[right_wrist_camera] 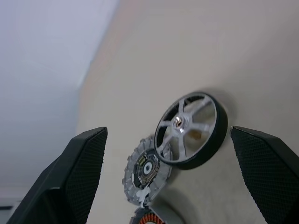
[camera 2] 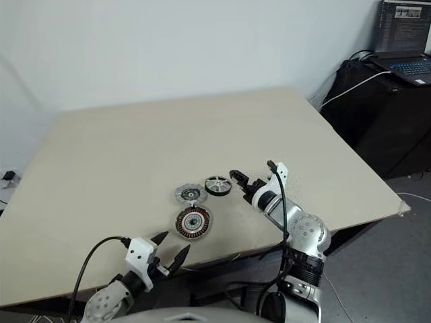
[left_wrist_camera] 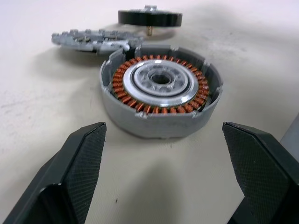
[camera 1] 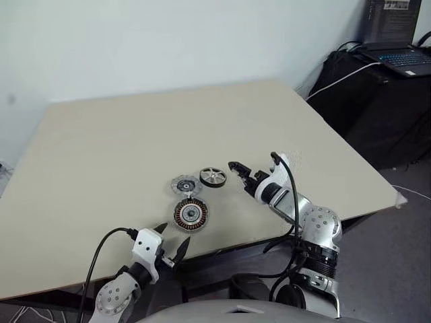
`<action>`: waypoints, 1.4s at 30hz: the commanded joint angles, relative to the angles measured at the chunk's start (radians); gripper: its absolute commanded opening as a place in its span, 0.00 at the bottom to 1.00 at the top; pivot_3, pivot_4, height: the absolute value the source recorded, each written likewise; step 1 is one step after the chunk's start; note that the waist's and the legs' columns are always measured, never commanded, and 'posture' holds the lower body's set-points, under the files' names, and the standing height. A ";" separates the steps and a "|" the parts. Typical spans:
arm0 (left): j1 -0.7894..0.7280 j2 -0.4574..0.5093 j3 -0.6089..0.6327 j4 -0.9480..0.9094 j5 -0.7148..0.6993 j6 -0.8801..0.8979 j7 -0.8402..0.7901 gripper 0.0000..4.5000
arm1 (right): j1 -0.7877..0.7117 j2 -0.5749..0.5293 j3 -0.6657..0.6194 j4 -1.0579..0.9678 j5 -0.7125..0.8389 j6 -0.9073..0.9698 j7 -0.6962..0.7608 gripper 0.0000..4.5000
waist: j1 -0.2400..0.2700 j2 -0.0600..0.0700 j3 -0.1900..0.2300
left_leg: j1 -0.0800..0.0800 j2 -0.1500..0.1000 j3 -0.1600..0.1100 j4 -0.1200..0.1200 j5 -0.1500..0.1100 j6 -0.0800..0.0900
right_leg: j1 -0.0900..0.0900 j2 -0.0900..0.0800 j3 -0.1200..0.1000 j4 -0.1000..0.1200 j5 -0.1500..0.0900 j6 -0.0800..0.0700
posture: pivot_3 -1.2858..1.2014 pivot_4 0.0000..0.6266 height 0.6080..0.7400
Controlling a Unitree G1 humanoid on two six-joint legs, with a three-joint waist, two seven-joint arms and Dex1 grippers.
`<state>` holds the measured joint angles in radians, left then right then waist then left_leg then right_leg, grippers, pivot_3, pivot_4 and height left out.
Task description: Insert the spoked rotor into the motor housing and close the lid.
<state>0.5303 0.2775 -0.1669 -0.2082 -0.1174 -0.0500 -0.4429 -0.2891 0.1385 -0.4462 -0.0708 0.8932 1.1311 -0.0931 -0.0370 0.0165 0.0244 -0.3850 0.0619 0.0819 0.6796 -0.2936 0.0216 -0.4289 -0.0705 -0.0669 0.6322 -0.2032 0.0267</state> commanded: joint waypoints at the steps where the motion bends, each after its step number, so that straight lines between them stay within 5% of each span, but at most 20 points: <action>1: -0.003 -0.003 0.005 -0.018 -0.002 -0.016 0.004 0.94 | -0.025 0.146 0.036 0.023 0.060 -0.045 -0.022 1.00 | -0.002 0.000 0.000 | 0.000 0.000 0.000 0.000 0.000 0.000 | 0.000 0.000 0.001 0.000 0.000 0.000 | 0.52 0.00 1.00; 39: 0.002 0.029 0.037 -0.118 -0.005 0.066 0.006 0.94 | -0.137 0.089 0.057 0.492 0.233 -0.387 0.034 1.00 | -0.003 -0.001 0.000 | 0.002 0.001 0.003 0.000 0.000 0.000 | 0.001 0.002 0.003 -0.001 0.001 0.002 | 0.52 0.00 1.00; 42: 0.001 0.034 0.040 -0.122 -0.006 0.069 0.007 0.94 | -0.146 0.088 0.055 0.508 0.233 -0.398 0.044 0.80 | -0.003 -0.001 0.000 | 0.002 0.001 0.003 0.000 0.000 0.001 | 0.000 0.002 0.004 -0.001 0.001 0.002 | 0.52 0.00 1.00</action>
<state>0.5360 0.3020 -0.1443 -0.2774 -0.1179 0.0203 -0.4372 -0.4094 0.1505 -0.3781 0.4480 1.1047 0.7459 -0.0657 -0.0402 0.0159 0.0241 -0.3827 0.0632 0.0849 0.6798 -0.2938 0.0221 -0.4285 -0.0682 -0.0625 0.6314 -0.2019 0.0291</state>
